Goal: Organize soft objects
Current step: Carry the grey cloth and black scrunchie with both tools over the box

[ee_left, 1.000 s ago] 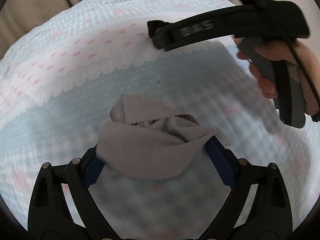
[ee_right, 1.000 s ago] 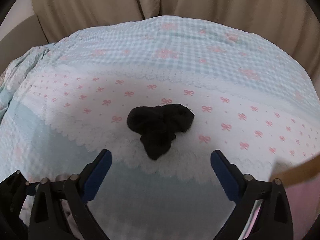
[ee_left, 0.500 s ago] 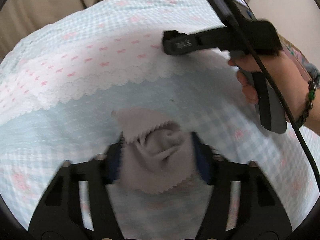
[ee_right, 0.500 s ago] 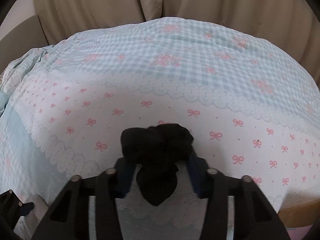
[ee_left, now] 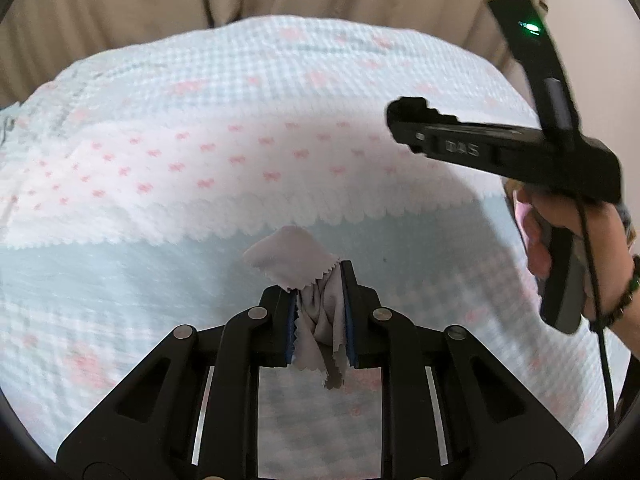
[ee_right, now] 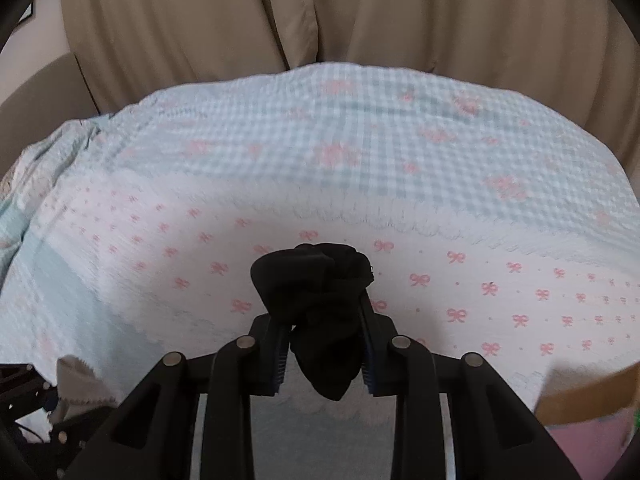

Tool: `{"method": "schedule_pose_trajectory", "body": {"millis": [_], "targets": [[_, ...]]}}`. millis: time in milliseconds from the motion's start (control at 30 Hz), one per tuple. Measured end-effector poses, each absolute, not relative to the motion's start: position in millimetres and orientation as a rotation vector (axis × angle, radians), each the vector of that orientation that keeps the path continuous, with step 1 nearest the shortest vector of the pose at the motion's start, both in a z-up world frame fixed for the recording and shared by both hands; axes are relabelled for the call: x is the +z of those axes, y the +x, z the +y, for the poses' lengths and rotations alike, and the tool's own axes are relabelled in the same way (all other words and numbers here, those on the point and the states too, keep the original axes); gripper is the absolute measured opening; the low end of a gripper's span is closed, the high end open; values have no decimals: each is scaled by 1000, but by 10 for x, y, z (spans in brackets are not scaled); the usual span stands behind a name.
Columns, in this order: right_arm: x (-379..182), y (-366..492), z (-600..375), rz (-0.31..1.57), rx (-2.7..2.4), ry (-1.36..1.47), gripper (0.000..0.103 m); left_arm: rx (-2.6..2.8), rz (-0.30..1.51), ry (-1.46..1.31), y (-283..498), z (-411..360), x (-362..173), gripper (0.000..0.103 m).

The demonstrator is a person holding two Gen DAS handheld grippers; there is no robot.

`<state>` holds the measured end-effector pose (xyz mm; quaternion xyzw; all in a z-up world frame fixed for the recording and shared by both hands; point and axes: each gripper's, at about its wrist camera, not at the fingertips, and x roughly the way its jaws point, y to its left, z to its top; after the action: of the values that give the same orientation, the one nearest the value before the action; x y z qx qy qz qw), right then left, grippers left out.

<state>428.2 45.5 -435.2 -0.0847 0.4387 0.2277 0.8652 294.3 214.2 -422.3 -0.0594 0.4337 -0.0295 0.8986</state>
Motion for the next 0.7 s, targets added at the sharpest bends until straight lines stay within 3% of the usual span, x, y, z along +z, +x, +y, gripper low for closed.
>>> {"method": "schedule_pose_trajectory", "body": {"millis": [700], "targets": [[-2460,3239,-111,866,384,-50,27,-76,749,-147,2621,1722,-2321,16]]}}
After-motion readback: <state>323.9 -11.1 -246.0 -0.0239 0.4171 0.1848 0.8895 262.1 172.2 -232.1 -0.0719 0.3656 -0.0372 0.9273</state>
